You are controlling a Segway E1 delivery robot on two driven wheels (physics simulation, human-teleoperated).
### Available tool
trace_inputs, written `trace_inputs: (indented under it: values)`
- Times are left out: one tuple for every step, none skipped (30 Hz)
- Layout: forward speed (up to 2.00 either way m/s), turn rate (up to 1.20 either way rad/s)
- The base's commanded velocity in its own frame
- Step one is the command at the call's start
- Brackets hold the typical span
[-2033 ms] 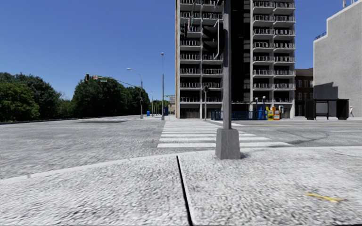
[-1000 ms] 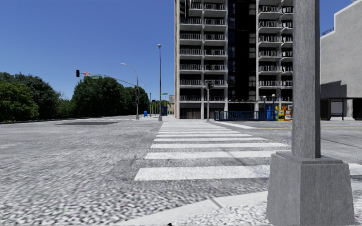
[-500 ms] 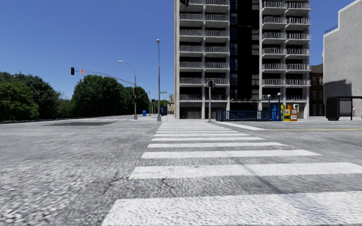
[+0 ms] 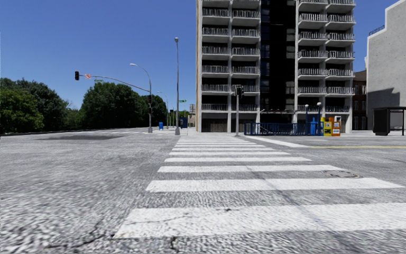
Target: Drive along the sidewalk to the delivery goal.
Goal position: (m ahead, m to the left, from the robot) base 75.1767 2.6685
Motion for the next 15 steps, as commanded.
trace_inputs:
  values:
    - [1.50,0.00]
    - [1.50,0.00]
    - [1.50,0.00]
    - [1.50,0.00]
    - [1.51,0.00]
    - [1.51,0.00]
    - [1.52,0.00]
    - [1.52,0.00]
    - [1.52,0.00]
    - [1.52,0.00]
    - [1.52,0.00]
    - [1.53,0.00]
    - [1.53,0.00]
    - [1.53,0.00]
    - [1.53,0.00]
